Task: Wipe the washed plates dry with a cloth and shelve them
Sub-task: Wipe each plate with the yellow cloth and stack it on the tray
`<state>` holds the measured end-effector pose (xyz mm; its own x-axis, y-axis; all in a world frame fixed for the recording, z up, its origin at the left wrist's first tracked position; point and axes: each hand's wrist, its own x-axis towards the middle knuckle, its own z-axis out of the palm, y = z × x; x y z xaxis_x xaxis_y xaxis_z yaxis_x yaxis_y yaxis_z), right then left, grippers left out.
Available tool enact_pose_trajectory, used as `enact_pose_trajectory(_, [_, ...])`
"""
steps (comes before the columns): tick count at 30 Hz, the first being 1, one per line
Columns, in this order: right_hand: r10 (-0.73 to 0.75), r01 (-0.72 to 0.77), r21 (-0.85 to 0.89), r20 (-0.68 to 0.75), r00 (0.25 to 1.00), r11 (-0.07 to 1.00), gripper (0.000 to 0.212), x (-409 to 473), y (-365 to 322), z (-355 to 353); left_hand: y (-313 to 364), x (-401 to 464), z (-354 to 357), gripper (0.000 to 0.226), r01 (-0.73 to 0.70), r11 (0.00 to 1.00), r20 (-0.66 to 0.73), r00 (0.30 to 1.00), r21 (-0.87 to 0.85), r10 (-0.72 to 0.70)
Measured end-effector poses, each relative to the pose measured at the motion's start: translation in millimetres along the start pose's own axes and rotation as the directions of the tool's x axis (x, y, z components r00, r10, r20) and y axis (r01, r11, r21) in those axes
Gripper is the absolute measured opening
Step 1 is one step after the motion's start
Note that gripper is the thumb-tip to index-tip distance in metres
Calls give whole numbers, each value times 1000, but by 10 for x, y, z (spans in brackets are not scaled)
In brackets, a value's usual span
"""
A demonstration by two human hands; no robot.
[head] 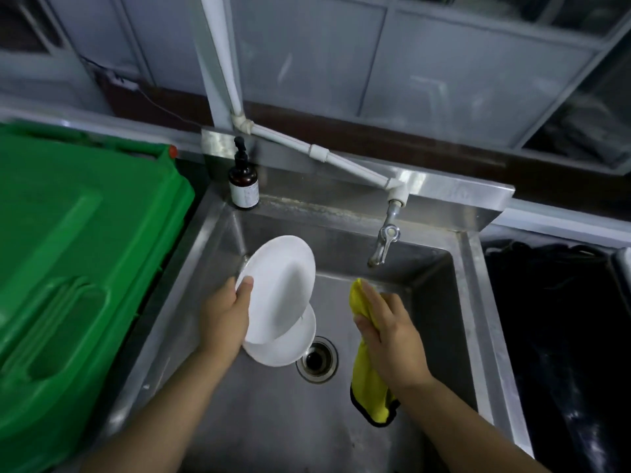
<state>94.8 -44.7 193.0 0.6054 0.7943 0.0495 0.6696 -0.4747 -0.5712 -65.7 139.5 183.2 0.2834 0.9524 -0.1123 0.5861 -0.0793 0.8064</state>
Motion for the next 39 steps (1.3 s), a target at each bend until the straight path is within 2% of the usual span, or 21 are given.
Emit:
enact_pose_trajectory(4, [-71, 84, 130, -97, 993, 988, 54, -152, -166, -433, 606, -366, -422, 37, -283, 950, -36, 956, 128, 290])
enact_pose_trajectory(7, [-151, 178, 152, -173, 973, 972, 52, -271, -265, -790, 997, -640, -702, 49, -480, 831, -95, 848, 279, 522])
enact_pose_trajectory(9, [-212, 243, 120, -224, 951, 963, 50, -335, -324, -1029, 1244, -824, -863, 51, -563, 768, -148, 769, 307, 622])
enact_pose_trajectory(13, [-269, 322, 142, -302, 915, 936, 46, -419, -503, -1487, 1748, -1198, -1195, 53, -649, 700, -266, 647, 298, 714])
enact_pose_trajectory(18, [-345, 448, 189, -409, 845, 874, 46, -480, -818, -1967, 2214, -1567, -1555, 59, -700, 697, -389, 605, 157, 695])
enact_pose_trajectory(20, [-383, 514, 172, -482, 788, 840, 47, -503, -965, -2132, 2357, -1671, -1670, 55, -717, 682, -417, 581, 144, 699])
enact_pose_trajectory(24, [-412, 605, 113, -633, 655, 788, 51, -508, -1282, -2416, 2540, -1825, -1836, 34, -714, 697, -432, 607, 72, 667])
enact_pose_trajectory(27, [-436, 638, 35, -700, 565, 770, 52, -458, -1530, -2527, 2610, -1874, -1885, 35, -708, 706, -423, 645, -16, 637])
enact_pose_trajectory(30, [-466, 548, -150, -731, 499, 823, 55, -418, -1744, -2526, 2656, -1912, -1946, 37, -688, 706, -414, 699, -170, 582])
enact_pose_trajectory(33, [-521, 434, -342, -747, 412, 834, 47, -353, -1882, -2483, 2666, -1916, -1996, 35, -587, 718, -361, 806, -375, 470])
enact_pose_trajectory(36, [-592, 411, -441, -703, 393, 797, 51, -348, -2121, -2462, 2655, -1870, -2023, 36, -504, 709, -311, 863, -494, 398])
enact_pose_trajectory(39, [-658, 479, -469, -647, 386, 742, 51, -411, -2401, -2383, 2677, -1837, -2050, 42, -459, 667, -277, 888, -587, 368])
